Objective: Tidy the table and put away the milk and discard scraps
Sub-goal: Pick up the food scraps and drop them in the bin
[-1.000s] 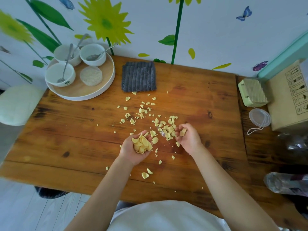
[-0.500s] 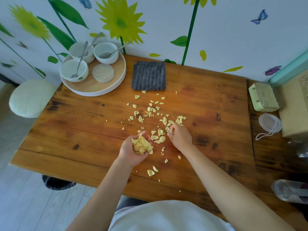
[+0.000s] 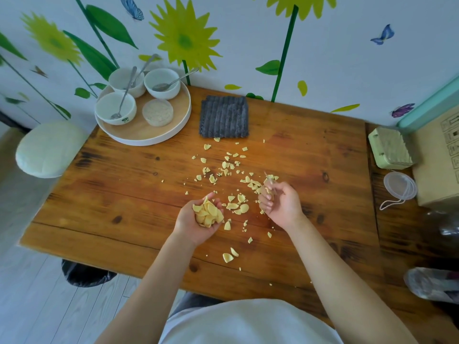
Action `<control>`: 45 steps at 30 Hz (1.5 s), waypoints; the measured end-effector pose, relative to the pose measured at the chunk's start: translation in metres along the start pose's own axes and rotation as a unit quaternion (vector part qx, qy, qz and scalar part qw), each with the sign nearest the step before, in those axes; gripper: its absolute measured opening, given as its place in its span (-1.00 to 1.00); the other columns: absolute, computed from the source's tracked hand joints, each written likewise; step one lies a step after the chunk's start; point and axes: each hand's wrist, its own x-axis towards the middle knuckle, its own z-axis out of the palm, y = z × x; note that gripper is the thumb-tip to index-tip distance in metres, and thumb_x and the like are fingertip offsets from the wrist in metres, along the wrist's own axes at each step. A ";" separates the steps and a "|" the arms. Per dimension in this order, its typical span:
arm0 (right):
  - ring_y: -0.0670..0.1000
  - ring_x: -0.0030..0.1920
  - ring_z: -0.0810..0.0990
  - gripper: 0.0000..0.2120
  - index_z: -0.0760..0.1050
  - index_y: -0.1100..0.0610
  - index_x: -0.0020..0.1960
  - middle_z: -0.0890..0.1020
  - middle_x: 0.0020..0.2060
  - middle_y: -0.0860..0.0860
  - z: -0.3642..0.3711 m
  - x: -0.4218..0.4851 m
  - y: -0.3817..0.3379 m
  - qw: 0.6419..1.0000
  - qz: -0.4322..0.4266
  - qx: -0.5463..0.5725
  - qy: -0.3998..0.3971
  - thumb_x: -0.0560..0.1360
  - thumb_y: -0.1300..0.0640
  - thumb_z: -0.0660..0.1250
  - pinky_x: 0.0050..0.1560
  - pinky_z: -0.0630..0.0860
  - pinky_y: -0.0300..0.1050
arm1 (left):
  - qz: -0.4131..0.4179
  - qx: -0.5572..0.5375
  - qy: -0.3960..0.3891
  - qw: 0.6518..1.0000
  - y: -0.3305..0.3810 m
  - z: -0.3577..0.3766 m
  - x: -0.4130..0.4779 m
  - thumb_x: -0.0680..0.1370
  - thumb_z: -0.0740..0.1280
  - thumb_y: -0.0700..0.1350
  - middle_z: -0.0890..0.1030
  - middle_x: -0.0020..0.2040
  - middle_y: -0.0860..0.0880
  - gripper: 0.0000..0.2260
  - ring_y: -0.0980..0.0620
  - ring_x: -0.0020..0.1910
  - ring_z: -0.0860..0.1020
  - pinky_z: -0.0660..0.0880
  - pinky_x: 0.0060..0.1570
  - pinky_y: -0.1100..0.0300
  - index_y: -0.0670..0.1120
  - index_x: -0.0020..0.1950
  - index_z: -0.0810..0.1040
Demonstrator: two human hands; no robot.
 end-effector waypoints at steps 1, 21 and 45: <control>-0.10 -0.61 0.26 -0.67 0.33 0.11 -0.45 0.33 -0.58 -0.02 0.001 -0.001 0.000 1.000 -0.001 0.021 -0.009 0.47 0.22 0.01 -0.62 0.22 -0.32 | -0.002 -0.002 -0.003 1.000 0.000 0.000 -0.001 0.59 0.08 -0.18 0.58 -0.16 -0.13 -0.72 -0.01 -0.18 0.53 0.50 -0.11 0.15 -0.17 -0.03 0.59; -0.09 -0.43 0.58 -0.82 0.53 0.22 -0.12 0.62 -0.30 0.07 0.011 0.004 -0.007 0.990 0.032 0.126 0.048 0.55 0.28 0.16 -0.53 0.49 -0.37 | 0.009 -0.003 -0.017 1.000 0.006 -0.002 -0.007 0.58 0.07 -0.18 0.61 -0.22 -0.13 -0.72 -0.01 -0.19 0.53 0.49 -0.11 0.15 -0.17 0.00 0.58; -0.13 -0.57 0.26 -0.72 0.36 0.11 -0.34 0.33 -0.55 -0.07 0.083 0.009 0.030 0.994 0.085 -0.071 0.002 0.55 0.14 0.18 -0.56 0.19 -0.33 | 0.032 -0.182 -0.023 0.983 0.009 0.000 -0.007 0.57 0.06 -0.18 0.57 -0.22 -0.12 -0.70 -0.01 -0.23 0.52 0.48 -0.14 0.15 -0.18 -0.09 0.58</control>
